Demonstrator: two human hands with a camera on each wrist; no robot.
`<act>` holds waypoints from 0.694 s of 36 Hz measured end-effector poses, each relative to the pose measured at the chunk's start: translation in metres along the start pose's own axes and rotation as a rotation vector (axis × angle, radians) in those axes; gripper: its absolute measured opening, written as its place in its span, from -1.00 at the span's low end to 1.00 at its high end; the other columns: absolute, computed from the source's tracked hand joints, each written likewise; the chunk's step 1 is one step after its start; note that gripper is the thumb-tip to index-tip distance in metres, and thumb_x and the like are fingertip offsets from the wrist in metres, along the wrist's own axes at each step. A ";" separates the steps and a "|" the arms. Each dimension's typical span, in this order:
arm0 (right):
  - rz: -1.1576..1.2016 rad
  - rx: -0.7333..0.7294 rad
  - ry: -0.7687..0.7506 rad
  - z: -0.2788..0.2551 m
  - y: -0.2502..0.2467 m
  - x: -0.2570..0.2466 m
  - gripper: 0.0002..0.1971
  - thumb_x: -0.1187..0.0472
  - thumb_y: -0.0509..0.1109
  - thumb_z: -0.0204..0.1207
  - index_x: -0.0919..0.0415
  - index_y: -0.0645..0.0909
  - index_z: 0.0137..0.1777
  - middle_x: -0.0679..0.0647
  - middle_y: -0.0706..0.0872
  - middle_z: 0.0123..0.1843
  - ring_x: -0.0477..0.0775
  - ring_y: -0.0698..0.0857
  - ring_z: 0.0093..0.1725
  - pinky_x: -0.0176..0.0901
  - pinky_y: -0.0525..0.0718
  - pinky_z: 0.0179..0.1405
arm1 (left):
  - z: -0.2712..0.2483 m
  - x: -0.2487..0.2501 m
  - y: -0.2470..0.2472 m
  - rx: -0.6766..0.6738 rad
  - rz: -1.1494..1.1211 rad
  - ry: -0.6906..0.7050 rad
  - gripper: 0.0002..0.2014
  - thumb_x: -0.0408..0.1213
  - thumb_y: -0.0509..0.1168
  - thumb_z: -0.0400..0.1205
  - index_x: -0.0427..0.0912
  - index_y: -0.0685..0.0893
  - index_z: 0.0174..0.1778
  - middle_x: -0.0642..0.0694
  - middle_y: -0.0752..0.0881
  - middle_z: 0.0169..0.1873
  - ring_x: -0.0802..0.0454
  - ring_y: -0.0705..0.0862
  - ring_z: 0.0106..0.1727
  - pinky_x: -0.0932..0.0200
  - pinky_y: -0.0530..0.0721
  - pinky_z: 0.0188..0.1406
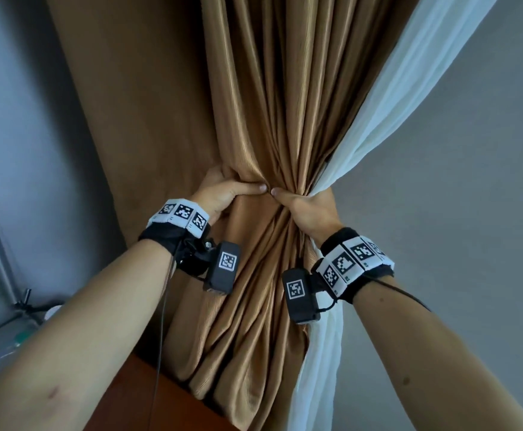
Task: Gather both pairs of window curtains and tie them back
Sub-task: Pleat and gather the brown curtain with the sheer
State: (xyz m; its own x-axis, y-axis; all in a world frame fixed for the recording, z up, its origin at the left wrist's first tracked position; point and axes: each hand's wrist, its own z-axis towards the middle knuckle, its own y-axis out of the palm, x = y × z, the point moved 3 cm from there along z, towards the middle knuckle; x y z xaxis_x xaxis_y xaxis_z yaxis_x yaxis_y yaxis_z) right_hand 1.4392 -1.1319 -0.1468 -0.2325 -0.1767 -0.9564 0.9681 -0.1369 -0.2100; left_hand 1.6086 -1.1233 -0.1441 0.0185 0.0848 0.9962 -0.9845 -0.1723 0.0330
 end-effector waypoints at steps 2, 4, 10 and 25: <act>-0.041 0.067 0.002 0.001 0.004 0.000 -0.30 0.00 0.65 0.22 0.20 0.54 0.35 0.03 0.71 0.22 0.07 0.68 0.26 -0.03 0.63 0.36 | -0.001 -0.004 0.003 0.097 0.047 0.107 -0.62 -0.36 0.64 0.32 -0.23 0.76 0.04 -0.08 0.83 -0.06 0.04 0.79 0.04 0.08 0.70 0.17; -0.077 0.124 -0.022 0.000 0.008 -0.001 -0.38 -0.01 0.61 0.23 0.17 0.58 0.28 0.04 0.74 0.14 0.10 0.71 0.20 -0.11 0.66 0.28 | -0.006 -0.008 0.009 0.204 0.181 0.197 -0.70 -0.29 0.57 0.44 -0.31 0.77 0.05 -0.12 0.82 -0.08 0.01 0.79 0.00 0.19 0.68 0.07; -0.046 0.036 0.001 -0.005 0.021 -0.005 -0.28 0.14 0.54 0.33 0.13 0.34 0.49 -0.08 0.62 0.14 0.01 0.63 0.18 -0.24 0.52 0.22 | -0.028 -0.011 0.026 0.273 0.604 0.372 -0.57 -0.46 0.21 0.64 -0.37 0.46 0.46 -0.32 0.47 0.39 -0.27 0.50 0.38 0.15 0.36 0.39; -0.183 0.193 -0.021 -0.015 0.020 -0.013 -0.15 -0.26 0.59 0.21 0.10 0.43 0.46 0.00 0.65 0.31 0.15 0.62 0.33 -0.20 0.52 0.31 | -0.048 -0.025 0.031 -0.003 0.513 0.321 -0.54 -0.52 0.26 0.59 -0.30 0.52 0.45 -0.03 0.38 0.14 0.08 0.43 0.27 0.41 0.28 0.34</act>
State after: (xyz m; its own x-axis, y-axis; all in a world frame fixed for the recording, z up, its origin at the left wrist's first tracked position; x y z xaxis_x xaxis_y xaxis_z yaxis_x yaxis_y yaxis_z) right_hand 1.4629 -1.1177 -0.1414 -0.4060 -0.1517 -0.9012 0.8743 -0.3515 -0.3347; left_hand 1.5692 -1.0840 -0.1718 -0.5114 0.2836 0.8112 -0.8546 -0.2667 -0.4456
